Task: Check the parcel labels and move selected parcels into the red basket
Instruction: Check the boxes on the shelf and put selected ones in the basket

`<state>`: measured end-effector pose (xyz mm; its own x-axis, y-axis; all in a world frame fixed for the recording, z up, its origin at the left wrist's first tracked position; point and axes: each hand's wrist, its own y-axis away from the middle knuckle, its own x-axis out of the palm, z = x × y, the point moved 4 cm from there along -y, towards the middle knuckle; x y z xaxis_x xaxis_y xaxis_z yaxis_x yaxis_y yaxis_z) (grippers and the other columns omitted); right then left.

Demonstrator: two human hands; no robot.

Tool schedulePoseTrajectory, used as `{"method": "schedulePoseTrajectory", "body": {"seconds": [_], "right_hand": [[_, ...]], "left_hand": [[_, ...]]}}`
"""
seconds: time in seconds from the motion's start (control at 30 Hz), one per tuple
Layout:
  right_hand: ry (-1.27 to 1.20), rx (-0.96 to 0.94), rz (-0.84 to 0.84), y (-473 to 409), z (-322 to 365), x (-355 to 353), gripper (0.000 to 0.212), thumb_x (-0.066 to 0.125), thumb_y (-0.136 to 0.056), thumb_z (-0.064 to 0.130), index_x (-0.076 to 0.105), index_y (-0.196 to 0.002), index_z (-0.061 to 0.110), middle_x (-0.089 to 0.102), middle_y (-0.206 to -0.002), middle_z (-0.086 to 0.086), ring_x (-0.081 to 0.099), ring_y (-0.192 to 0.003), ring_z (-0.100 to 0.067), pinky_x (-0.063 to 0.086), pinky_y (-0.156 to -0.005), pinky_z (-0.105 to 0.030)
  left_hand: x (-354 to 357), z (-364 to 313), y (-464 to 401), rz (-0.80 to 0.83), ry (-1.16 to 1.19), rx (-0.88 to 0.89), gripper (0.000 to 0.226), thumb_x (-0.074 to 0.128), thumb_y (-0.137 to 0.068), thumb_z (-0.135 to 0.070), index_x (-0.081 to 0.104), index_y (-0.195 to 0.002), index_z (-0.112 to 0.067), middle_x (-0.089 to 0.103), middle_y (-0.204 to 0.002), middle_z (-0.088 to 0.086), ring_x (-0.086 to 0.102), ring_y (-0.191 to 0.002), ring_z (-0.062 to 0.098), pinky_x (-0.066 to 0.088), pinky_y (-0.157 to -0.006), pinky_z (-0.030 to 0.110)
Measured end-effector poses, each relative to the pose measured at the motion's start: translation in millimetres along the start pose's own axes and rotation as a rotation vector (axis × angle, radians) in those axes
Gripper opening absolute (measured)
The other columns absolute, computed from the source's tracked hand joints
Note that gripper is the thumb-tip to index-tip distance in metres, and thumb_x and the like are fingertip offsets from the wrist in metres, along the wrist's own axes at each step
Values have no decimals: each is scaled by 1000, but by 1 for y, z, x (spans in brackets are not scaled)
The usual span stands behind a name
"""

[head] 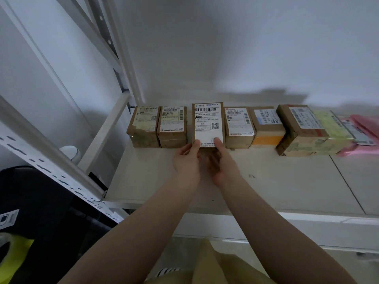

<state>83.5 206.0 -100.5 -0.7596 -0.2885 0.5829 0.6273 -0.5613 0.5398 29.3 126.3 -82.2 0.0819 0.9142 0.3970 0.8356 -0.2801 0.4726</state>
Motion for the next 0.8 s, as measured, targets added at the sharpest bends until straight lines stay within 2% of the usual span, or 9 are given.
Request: {"method": "schedulePoseTrajectory", "body": {"seconds": [0.07,0.13,0.2,0.27,0.37,0.43,0.63,0.73,0.8], "right_hand": [[2,-15,-8,17,0,-5,23,77,-84,29,73,-102,15,79,-90,-2,70,-86,-16,56,-80,-28],[-7,-33,-23,38,0,-11,23,78,-82,31,73,-99,17,77,-97,-2,67,-88,-14,56,-67,-23],[-26,-48,-41,64,-4,-20,22,77,-82,32,73,-98,18,75,-98,-1,65,-89,-13,55,-63,-21],[-14,-63,-73,93,-12,-31,18,76,-83,31,73,-96,19,75,-94,0,64,-90,-13,55,-66,-21],[24,-48,-91,130,-30,-50,17,75,-84,32,73,-98,21,76,-88,2,64,-96,-15,53,-76,-24],[4,-57,-91,151,-40,-67,17,74,-85,31,73,-99,21,77,-85,4,64,-99,-14,52,-81,-24],[31,-189,-146,202,-32,-142,37,69,-88,32,67,-122,20,70,-121,-6,62,-117,-18,52,-94,-34],[49,-281,-212,223,-8,-192,51,71,-78,38,66,-125,19,70,-121,-5,62,-117,-18,49,-97,-35],[45,-333,-261,238,9,-231,50,70,-74,39,68,-120,18,71,-114,-3,63,-114,-17,47,-99,-36]], "left_hand": [[-5,-3,11,48,-74,-17,35,74,-85,-23,62,-114,-8,66,-96,5,57,-72,10,50,-66,21],[-12,-4,24,103,-150,-46,41,76,-82,-30,60,-116,-13,64,-104,1,57,-84,10,48,-77,22],[-19,-4,40,178,-209,-83,57,76,-79,-38,56,-126,-14,64,-119,1,57,-104,14,46,-93,27],[-28,-3,59,265,-266,-119,60,75,-78,-44,57,-129,-16,66,-122,2,57,-114,15,42,-102,32],[-43,2,86,344,-332,-116,26,72,-82,-41,68,-101,-23,74,-103,-3,64,-102,10,42,-89,28],[-52,10,102,383,-382,-100,18,72,-83,-37,70,-94,-24,76,-98,-4,67,-96,9,43,-82,26],[-33,56,161,546,-461,-79,16,74,-82,-24,71,-98,-22,77,-97,-4,71,-85,6,48,-67,11],[-6,91,197,670,-549,-70,24,75,-82,-24,72,-105,-17,77,-98,-2,71,-90,12,52,-76,17],[16,119,223,745,-606,-80,22,74,-82,-24,73,-103,-19,77,-96,-4,71,-87,8,52,-73,14]]}}
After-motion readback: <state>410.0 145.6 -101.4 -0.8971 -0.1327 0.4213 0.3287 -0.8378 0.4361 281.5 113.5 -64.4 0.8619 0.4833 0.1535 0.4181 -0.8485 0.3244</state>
